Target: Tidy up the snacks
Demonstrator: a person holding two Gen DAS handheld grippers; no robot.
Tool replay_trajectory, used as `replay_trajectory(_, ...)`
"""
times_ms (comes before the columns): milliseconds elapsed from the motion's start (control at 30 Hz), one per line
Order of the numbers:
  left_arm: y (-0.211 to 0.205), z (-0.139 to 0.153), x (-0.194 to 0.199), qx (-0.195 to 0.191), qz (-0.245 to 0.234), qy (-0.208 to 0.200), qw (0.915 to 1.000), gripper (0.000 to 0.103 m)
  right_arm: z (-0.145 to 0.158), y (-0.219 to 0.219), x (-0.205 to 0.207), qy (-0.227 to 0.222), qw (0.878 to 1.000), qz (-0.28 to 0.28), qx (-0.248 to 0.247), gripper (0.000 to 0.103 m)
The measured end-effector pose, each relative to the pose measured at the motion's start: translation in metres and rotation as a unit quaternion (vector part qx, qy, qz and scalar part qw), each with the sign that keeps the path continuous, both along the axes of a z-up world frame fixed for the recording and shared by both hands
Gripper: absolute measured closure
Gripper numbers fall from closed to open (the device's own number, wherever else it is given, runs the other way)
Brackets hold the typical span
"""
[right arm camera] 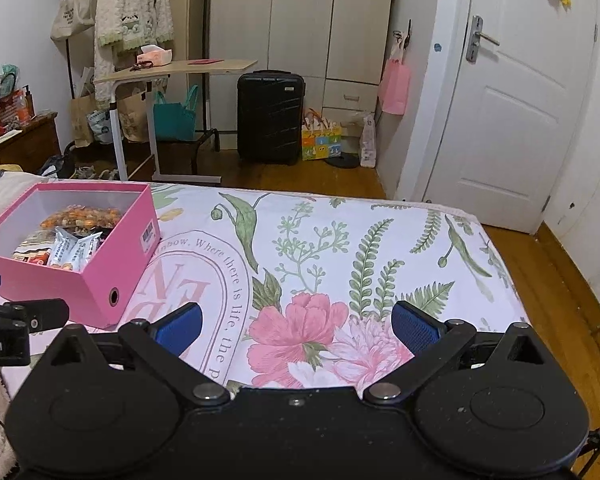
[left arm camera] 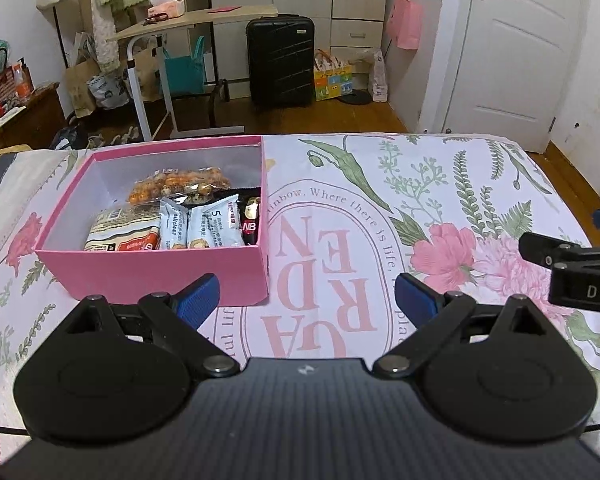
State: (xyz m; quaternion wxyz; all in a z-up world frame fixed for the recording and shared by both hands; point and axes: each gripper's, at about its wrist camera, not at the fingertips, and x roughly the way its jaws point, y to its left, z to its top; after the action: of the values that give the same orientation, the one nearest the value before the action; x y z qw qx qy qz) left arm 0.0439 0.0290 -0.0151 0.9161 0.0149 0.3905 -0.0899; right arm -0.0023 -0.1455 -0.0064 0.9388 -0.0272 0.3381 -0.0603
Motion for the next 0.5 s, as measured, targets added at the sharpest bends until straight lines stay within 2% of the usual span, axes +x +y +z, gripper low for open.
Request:
replay_trajectory(333,0.0045,0.0041,0.0008,0.000,0.008,0.000,1.0000,0.008,-0.0012,-0.0070,-0.0070,0.034,0.999,0.000,0.029,0.001)
replay_trajectory(500,0.0049,0.0033,0.0016,0.004,0.009,0.003,0.9999,0.008,-0.0005,-0.0047,-0.0082,0.033,0.999,-0.002,0.018,0.001)
